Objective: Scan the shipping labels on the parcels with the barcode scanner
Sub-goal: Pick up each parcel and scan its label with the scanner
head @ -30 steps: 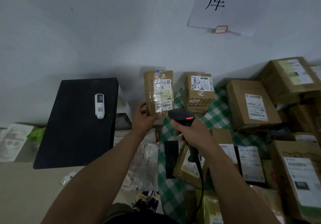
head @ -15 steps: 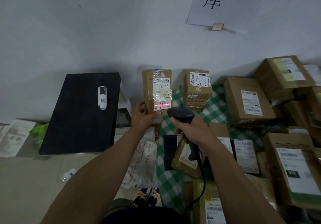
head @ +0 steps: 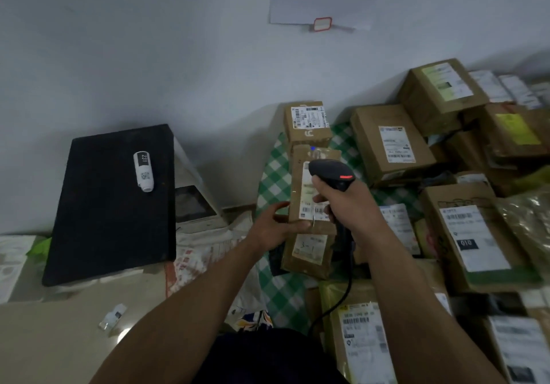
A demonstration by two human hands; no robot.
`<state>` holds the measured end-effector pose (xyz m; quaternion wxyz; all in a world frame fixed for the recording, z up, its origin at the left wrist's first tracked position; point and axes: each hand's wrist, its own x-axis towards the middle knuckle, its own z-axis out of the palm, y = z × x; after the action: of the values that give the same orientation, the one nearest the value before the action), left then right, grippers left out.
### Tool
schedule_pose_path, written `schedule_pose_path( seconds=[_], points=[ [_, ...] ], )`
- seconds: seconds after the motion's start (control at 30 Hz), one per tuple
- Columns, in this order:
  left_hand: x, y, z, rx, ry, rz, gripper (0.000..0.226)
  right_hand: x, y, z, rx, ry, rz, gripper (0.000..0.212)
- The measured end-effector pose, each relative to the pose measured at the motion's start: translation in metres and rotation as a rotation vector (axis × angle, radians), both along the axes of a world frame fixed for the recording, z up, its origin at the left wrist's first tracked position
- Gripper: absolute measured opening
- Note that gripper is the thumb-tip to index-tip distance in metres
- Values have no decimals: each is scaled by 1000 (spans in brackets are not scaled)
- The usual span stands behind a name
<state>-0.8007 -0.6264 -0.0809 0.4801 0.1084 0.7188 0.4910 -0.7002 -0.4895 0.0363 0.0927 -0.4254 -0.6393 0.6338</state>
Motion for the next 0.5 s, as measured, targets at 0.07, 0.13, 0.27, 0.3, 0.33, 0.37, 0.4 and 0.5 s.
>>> schedule_pose_path(
  seconds=[0.07,0.13,0.27,0.3,0.33,0.37,0.4,0.5],
  points=[
    [9,6,-4,42,-67,-74,77,10,5,-1,6,-17,-36,13],
    [17,14,-6,19,-43,-169,72,19,11,-2,1,-37,-74,15],
    [37,34,-4,-90,-15,-312,67,33,23,-6,-32,-61,-159,19],
    [42,39,-1,-117,-52,-345,63,35,24,-6,-36,-70,-173,18],
    [47,43,3,-143,-85,-372,63,36,25,-8,-36,-81,-178,16],
    [48,47,6,-169,-95,-418,57,37,27,-10,-35,-87,-183,13],
    [44,50,5,-199,-76,-470,47,37,28,-12,-35,-89,-188,12],
    [19,60,6,-199,252,-484,45,35,33,-16,-32,-92,-205,15]
  ],
)
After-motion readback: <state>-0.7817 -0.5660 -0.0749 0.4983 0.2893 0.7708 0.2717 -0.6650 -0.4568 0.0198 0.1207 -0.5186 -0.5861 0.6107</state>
